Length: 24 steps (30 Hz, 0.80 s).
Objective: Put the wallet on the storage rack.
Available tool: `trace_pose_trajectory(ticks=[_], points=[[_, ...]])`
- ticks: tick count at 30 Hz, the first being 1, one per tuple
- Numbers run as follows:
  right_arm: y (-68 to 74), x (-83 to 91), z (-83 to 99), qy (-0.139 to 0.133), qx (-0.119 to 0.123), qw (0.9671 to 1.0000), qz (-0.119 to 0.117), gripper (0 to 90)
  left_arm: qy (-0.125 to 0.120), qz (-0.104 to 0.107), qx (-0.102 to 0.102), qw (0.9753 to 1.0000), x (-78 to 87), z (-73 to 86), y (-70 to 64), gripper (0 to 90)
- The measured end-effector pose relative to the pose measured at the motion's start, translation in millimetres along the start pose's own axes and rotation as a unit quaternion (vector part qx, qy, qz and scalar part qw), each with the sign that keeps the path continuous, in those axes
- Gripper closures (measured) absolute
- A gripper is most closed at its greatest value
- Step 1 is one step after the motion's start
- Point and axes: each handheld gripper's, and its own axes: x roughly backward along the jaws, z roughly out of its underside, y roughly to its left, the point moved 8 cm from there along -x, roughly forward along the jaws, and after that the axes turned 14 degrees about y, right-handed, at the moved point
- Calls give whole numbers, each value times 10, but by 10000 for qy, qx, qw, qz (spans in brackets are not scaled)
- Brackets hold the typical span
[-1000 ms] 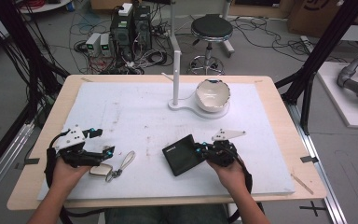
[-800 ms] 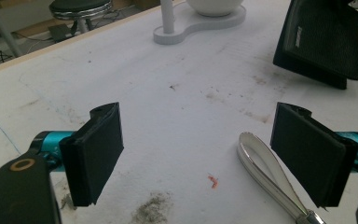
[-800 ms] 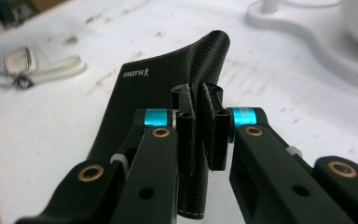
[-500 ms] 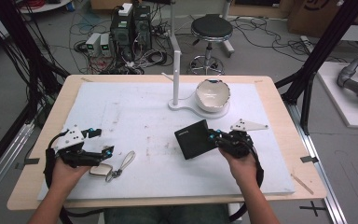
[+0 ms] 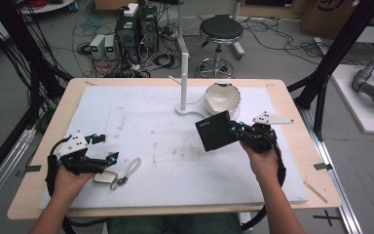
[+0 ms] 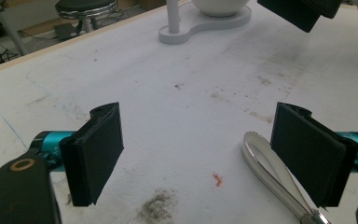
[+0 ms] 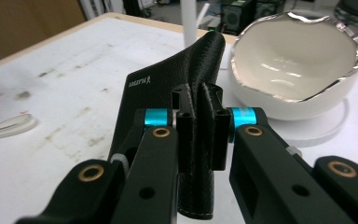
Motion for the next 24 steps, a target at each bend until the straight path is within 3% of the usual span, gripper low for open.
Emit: trace_pose_trajectory(ticks=[5, 11, 19, 24], points=[[-51, 26, -142, 29, 55, 9999, 144, 858, -24, 18, -6, 10000, 8, -5, -3, 169], [-97, 29, -415, 97, 298, 9985, 441, 858, -40, -4, 5, 10000, 13, -8, 13, 169], [-219, 54, -816, 140, 649, 9936, 917, 857, -37, 5, 6, 10000, 12, -7, 14, 169], [-350, 54, -976, 101, 669, 9916, 1105, 857, -38, 27, 19, 10000, 8, -8, 10, 169]])
